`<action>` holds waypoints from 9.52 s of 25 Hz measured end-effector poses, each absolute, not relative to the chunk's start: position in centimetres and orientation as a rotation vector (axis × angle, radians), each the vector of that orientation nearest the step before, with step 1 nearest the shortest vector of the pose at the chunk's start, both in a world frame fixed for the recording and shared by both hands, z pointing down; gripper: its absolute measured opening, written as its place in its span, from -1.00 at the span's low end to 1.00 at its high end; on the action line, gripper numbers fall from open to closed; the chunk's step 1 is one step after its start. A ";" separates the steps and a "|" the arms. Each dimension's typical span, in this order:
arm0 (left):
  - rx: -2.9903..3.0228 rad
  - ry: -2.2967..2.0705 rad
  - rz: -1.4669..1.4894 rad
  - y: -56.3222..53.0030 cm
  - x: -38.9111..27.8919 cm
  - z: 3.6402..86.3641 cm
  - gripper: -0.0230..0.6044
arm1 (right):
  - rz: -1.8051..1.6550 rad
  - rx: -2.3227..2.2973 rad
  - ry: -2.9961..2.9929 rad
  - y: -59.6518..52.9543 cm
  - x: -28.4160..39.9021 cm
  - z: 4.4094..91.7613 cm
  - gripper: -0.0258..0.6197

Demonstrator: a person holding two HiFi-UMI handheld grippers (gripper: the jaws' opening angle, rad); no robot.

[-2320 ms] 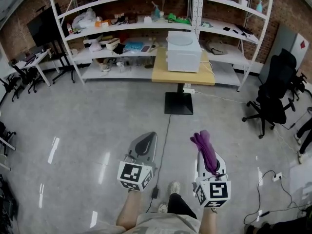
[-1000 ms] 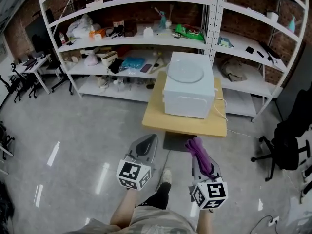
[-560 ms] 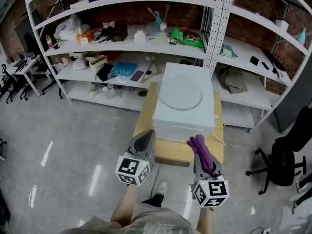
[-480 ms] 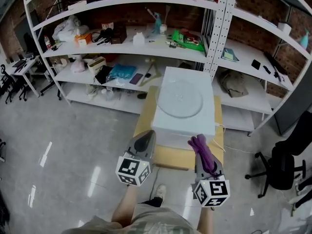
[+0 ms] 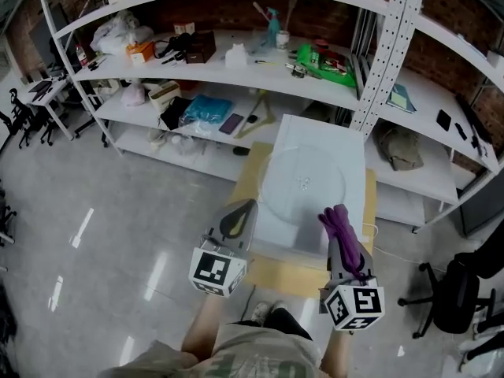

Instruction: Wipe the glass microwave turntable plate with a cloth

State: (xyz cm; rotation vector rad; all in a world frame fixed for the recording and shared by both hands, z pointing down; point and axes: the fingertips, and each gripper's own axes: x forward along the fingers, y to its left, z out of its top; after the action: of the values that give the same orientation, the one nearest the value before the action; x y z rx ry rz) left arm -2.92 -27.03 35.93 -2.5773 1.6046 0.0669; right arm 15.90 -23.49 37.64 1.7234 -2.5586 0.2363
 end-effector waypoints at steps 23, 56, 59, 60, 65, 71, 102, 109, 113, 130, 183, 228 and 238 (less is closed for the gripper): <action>-2.655 1.645 0.029 -34.8 -4.1 38.5 -0.92 | 0.189 1.588 -2.663 -34.3 15.4 36.0 -0.75; -2.958 1.261 -0.209 -35.7 -1.6 45.2 -0.92 | 0.219 1.263 -2.634 -37.2 6.7 38.0 -0.75; -2.959 1.266 -0.204 -35.7 -1.6 45.2 -0.92 | 0.217 1.143 -2.615 -37.6 4.5 38.8 -0.75; -2.959 1.268 -0.206 -35.7 -1.7 45.2 -0.92 | 0.215 1.104 -2.609 -37.7 3.7 39.2 -0.75; -2.960 1.262 -0.186 -35.7 -1.5 45.2 -0.92 | 0.226 0.886 -2.609 -37.4 0.0 40.6 -0.75; -2.957 1.265 -0.169 -35.6 -1.4 45.2 -0.92 | 0.180 0.830 -2.473 -38.9 -1.5 42.9 -0.75; -2.941 1.304 -0.179 -35.5 -1.5 45.2 -0.92 | 0.045 1.272 -2.150 -47.9 7.3 41.9 -0.75; -2.940 1.304 -0.182 -35.5 -1.6 45.2 -0.92 | 0.026 1.355 -2.047 -47.1 11.8 41.4 -0.75; -2.940 1.305 -0.183 -35.5 -1.7 45.2 -0.92 | 0.039 1.387 -2.009 -45.9 14.5 41.1 -0.75; -2.935 1.318 -0.193 -35.6 -1.9 45.3 -0.92 | 0.115 1.369 -2.039 -34.0 19.0 41.5 -0.75; -2.951 1.311 -0.131 -35.9 -1.6 45.4 -0.92 | -0.014 0.729 -2.240 -35.5 0.9 43.9 -0.75; -2.943 1.318 -0.144 -36.0 -1.7 45.2 -0.92 | -0.077 0.758 -2.216 -34.3 0.6 44.2 -0.75; -2.945 1.321 -0.143 -36.1 -1.7 45.2 -0.92 | -0.042 0.620 -2.217 -29.2 0.5 44.5 -0.75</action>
State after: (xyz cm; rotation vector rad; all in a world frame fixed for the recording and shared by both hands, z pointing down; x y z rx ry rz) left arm -1.65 -36.06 45.19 -2.9448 1.3208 -0.1431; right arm 0.46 -29.21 44.52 0.6199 -2.2172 -0.0415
